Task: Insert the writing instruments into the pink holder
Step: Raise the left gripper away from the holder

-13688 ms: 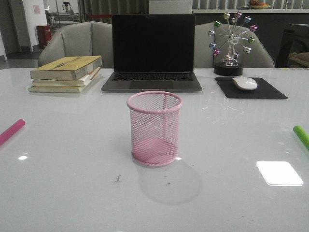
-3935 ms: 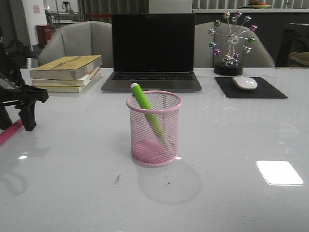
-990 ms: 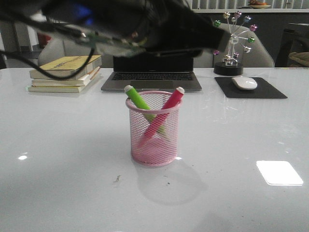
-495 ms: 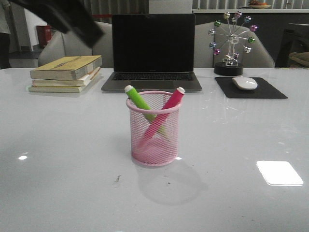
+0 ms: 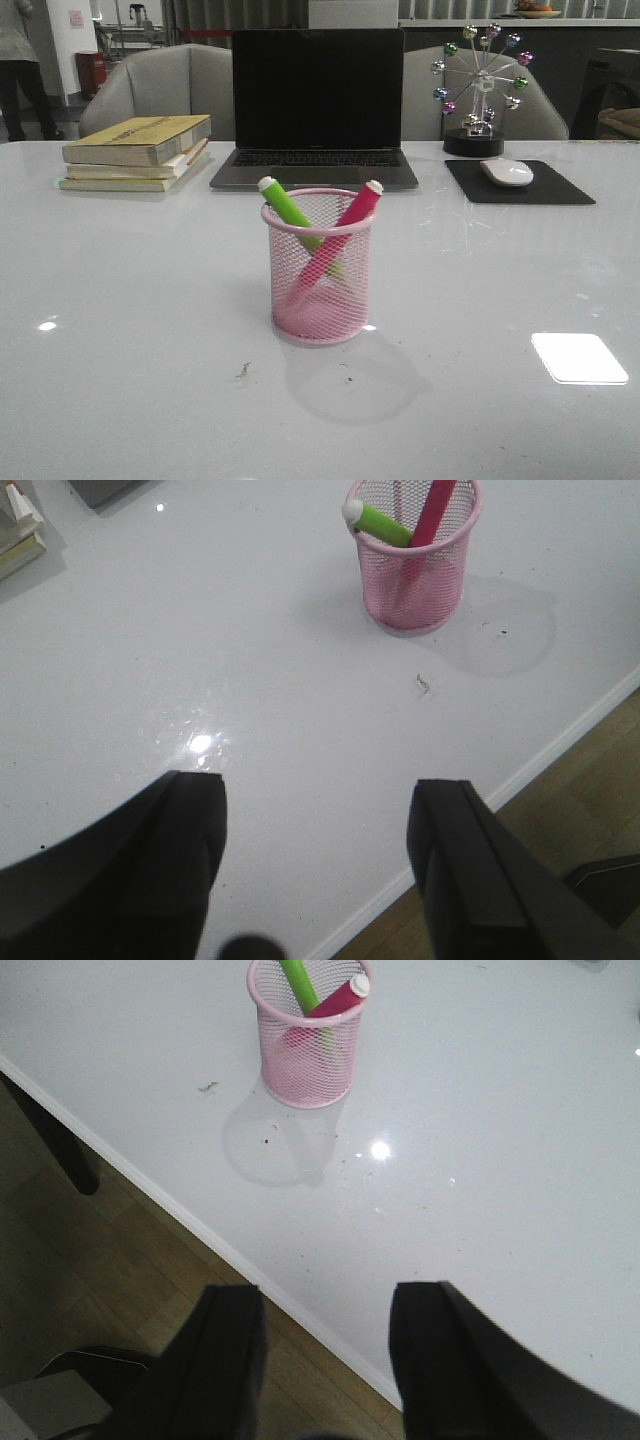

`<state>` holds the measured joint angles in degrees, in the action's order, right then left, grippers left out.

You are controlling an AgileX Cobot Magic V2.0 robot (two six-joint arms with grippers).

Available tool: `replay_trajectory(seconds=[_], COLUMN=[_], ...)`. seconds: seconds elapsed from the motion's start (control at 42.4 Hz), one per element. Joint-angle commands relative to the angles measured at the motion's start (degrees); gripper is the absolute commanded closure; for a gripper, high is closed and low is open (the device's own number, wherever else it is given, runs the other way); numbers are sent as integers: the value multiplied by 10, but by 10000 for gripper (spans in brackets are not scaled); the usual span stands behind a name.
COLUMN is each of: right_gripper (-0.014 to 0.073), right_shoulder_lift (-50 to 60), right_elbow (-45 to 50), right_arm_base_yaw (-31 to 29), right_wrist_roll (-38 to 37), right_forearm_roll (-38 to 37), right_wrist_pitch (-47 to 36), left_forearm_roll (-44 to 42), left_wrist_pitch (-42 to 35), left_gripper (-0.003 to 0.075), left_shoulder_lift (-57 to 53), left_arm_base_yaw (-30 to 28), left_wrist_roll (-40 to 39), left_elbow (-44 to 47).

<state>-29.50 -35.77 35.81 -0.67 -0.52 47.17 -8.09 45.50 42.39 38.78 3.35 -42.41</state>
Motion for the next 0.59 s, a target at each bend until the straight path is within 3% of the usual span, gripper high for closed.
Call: replay_trajectory(seconds=[0.0, 0.141, 0.259, 0.471, 0.565], right_gripper=[183, 189, 268, 537, 536], right_shoulder_lift=[-1, -1, -1, -1, -1], right_elbow=[-14, -14, -14, -14, -14], right_arm_base_yaw=[-1, -1, -1, -1, -1], right_wrist_roll=[2, 2, 2, 2, 2], right_forearm_roll=[-6, -9, -19, -20, -21], right_wrist_pitch=[-36, -36, -36, -36, -36], left_forearm_roll=[6, 6, 6, 6, 6], left_wrist_pitch=[-35, -36, -36, -40, -40], left_gripper=[263, 265, 295, 553, 608], left_shoulder_lift=[-50, -87, -89, -89, -89], left_arm_base_yaw=[2, 2, 2, 2, 2], left_wrist_roll=[-8, -8, -8, -8, -7], left_elbow=[16, 45, 51, 53, 53])
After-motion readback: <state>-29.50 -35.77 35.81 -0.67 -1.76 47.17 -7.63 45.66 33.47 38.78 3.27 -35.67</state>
